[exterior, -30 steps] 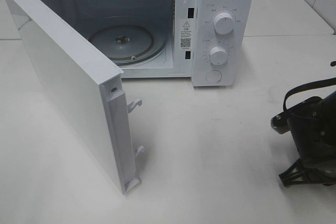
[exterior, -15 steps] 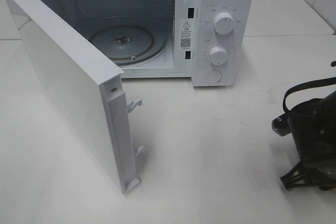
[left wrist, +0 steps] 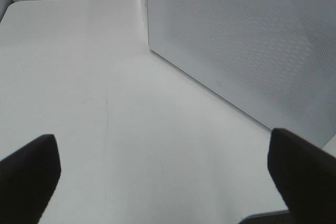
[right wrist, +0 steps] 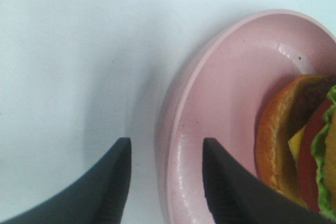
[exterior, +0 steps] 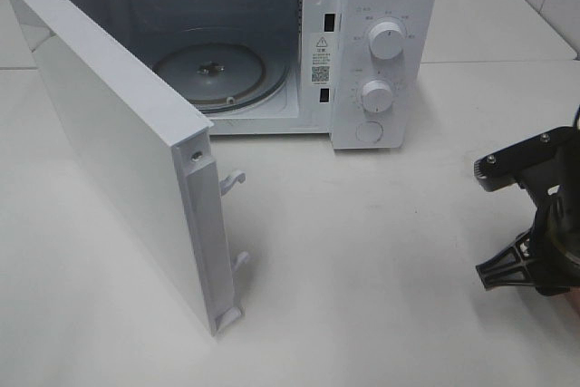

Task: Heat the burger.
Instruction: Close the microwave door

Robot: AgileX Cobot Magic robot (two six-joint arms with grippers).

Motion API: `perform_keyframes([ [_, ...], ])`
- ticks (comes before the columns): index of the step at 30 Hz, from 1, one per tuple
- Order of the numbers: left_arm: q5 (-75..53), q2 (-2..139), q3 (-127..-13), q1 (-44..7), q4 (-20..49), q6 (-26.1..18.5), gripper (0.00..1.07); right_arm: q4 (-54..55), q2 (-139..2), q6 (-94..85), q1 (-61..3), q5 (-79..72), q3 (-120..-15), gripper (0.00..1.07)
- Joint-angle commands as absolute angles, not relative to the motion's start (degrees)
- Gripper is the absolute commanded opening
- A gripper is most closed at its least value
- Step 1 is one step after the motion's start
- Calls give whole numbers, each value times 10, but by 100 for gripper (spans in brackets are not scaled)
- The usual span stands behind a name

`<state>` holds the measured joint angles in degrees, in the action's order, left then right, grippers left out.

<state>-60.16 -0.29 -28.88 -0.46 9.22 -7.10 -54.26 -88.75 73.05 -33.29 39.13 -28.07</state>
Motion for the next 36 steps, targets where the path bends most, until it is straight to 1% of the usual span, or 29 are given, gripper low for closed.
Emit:
perform_keyframes([
  [1,-595,-14,-287,-3,95,-71,100,-512,-838,681,-330,370,-284,51],
  [2,-595,-14,-287,-3,95,-71,100,-512,-838,681,-330,370,-284,51],
  [4,-595,-14,-287,-3,95,-71,100,-464,-793,616,-330,349,-284,63],
  [7,-595,-14,-287,-3,95,-71,100,-451,-783,598,-330,348,-284,65],
  [8,-595,-14,-287,-3,95,-71,100,-427,-765,567,-330,350,-284,70],
  [9,-595,-14,-287,-3,95,-71,100,-399,-750,535,-330,351,-284,72],
  [11,-595,-14,-287,-3,95,-71,100,-380,-739,512,-330,352,-284,73],
  [12,-595,-14,-287,-3,95,-71,100,-341,-721,473,-330,352,-284,73],
  [15,-595,-14,-287,-3,95,-71,100,-324,-711,454,-330,352,-284,73],
  [17,-595,-14,-287,-3,95,-71,100,-248,-666,362,-330,352,-284,73],
  [18,-595,-14,-287,-3,95,-71,100,-248,-666,362,-330,352,-284,73],
  [20,-595,-14,-287,-3,95,-71,100,-193,-628,299,-330,352,-284,73],
  [22,-595,-14,-287,-3,95,-71,100,-178,-614,281,-330,354,-284,73],
  [23,-595,-14,-287,-3,95,-71,100,-146,-586,237,-330,363,-284,73],
  [24,-595,-14,-287,-3,95,-71,100,-146,-586,237,-330,363,-284,73],
  [25,-595,-14,-287,-3,95,-71,100,-115,-553,198,-330,380,-284,73],
  [29,-595,-14,-287,-3,95,-71,100,-92,-511,168,-330,407,-284,73],
  [36,-595,-14,-287,-3,95,-71,100,-73,-407,163,-330,505,-299,73],
])
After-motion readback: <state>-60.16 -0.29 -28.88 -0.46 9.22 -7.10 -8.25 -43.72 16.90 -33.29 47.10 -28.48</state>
